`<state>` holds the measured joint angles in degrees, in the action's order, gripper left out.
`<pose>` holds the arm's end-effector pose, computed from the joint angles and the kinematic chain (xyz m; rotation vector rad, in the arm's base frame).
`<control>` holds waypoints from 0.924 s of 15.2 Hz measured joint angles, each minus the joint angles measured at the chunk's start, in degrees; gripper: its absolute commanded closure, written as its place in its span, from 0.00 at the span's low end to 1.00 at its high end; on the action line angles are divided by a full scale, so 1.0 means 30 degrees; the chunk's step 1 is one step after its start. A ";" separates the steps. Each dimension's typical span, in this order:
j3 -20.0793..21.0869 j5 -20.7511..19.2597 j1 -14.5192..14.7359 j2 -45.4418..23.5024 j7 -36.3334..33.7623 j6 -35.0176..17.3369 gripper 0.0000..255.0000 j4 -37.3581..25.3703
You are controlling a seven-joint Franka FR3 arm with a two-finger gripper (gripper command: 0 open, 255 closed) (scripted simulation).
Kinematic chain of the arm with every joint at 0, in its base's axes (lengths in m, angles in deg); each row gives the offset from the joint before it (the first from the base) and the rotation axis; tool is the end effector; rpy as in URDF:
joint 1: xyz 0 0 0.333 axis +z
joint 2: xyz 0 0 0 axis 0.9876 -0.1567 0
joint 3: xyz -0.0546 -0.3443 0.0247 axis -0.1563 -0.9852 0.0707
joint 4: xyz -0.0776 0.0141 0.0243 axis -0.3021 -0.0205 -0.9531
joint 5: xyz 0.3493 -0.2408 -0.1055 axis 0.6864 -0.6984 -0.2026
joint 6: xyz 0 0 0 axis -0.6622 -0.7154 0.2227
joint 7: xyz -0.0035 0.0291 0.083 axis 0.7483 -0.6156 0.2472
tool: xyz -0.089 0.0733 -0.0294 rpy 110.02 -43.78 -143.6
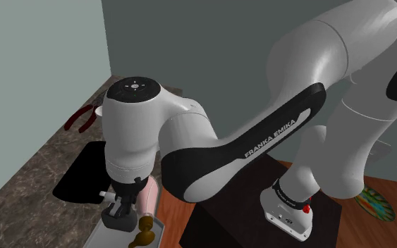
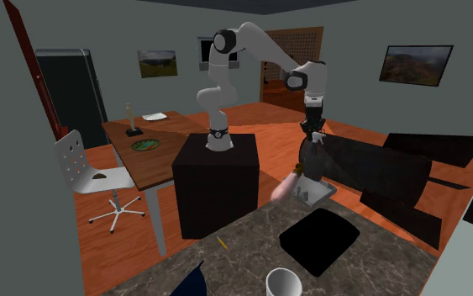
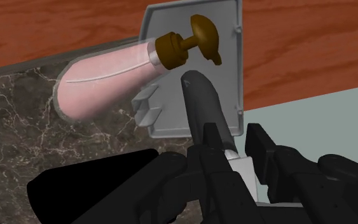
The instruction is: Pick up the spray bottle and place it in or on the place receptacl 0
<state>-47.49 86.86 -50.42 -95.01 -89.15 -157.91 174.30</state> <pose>0.3534 0.5101 0.3622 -2.9918 -0.6895 -0.0545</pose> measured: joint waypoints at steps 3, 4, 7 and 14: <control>-0.0005 -0.0049 0.0017 -0.0076 -0.0039 -0.0121 1.00 0.0049; -0.0005 -0.0053 0.0021 -0.0083 -0.0046 -0.0130 1.00 0.0050; -0.0005 -0.0058 0.0023 -0.0089 -0.0050 -0.0138 0.00 0.0051; 0.0014 0.0051 -0.0011 0.0098 0.0028 0.0066 0.00 0.0009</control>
<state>-47.45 87.01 -50.46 -94.71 -89.07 -157.72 174.33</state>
